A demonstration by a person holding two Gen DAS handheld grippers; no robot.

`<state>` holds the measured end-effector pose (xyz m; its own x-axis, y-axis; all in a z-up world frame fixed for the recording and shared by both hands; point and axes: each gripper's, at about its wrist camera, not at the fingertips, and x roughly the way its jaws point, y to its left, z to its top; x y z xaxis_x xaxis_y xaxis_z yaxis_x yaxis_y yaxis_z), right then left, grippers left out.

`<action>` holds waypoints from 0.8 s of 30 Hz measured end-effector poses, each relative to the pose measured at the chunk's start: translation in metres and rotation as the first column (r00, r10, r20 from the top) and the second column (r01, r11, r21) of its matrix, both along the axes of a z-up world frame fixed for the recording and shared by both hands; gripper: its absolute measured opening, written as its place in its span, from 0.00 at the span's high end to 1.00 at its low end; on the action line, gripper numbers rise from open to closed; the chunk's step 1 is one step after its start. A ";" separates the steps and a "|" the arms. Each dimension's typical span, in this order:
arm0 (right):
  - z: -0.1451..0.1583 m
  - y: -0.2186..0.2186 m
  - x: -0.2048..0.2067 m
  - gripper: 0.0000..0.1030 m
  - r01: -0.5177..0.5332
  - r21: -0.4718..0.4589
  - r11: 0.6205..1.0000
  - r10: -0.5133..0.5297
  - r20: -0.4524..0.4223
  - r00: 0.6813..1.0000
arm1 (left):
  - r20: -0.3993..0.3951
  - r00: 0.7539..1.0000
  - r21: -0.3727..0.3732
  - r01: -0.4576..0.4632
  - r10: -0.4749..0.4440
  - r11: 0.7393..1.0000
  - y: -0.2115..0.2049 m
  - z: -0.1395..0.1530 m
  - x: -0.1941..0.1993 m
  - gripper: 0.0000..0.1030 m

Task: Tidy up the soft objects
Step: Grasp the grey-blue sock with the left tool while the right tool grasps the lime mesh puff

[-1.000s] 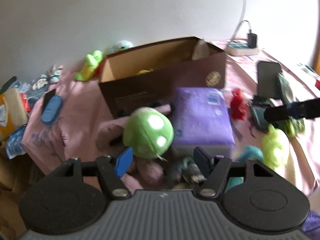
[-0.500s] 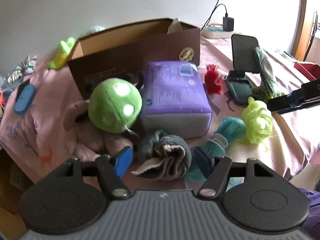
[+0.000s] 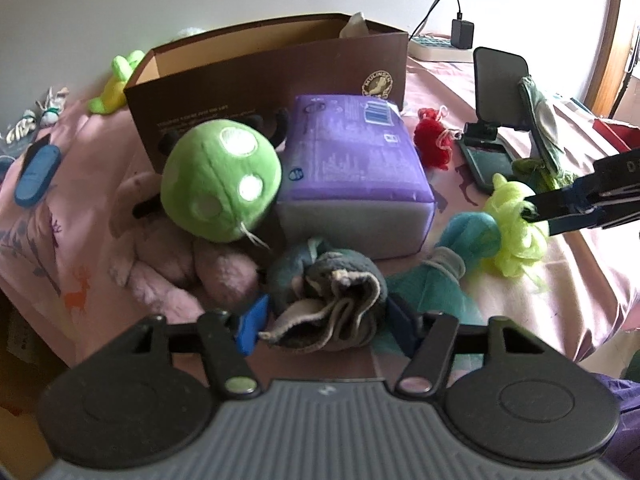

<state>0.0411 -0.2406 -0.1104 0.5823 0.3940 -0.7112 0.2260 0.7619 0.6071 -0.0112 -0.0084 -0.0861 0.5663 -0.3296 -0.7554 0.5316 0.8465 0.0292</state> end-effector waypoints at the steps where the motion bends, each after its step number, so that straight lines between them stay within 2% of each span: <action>1: 0.000 0.000 -0.001 0.60 0.002 0.004 1.000 -0.002 0.000 1.000 | -0.001 1.000 -0.003 0.001 -0.001 1.000 0.001 0.000 0.000 0.36; 3: -0.002 0.000 0.001 0.59 0.002 0.010 1.000 -0.001 -0.003 1.000 | -0.003 1.000 -0.015 0.006 -0.006 1.000 0.003 -0.001 0.001 0.36; 5: -0.004 0.001 0.003 0.59 -0.004 0.027 1.000 0.004 -0.013 1.000 | -0.005 1.000 -0.035 0.012 -0.012 0.999 0.006 -0.001 0.000 0.31; 10: -0.012 0.005 0.008 0.57 0.018 0.076 0.997 -0.015 -0.033 0.999 | -0.034 0.999 -0.091 -0.013 0.010 0.996 0.013 -0.003 0.007 0.31; 12: -0.012 0.006 0.008 0.57 0.017 0.075 0.997 -0.015 -0.022 1.000 | -0.042 0.999 -0.095 -0.018 0.015 0.995 0.012 -0.005 0.009 0.34; 19: -0.008 0.004 -0.001 0.68 0.028 0.058 0.998 -0.030 0.035 0.999 | -0.028 1.000 -0.098 -0.012 0.009 0.995 0.013 -0.004 0.004 0.46; 24: -0.003 -0.004 -0.009 0.72 0.046 0.047 0.998 -0.049 0.066 0.997 | 0.006 1.000 -0.138 -0.018 0.019 0.990 0.020 0.006 -0.002 0.48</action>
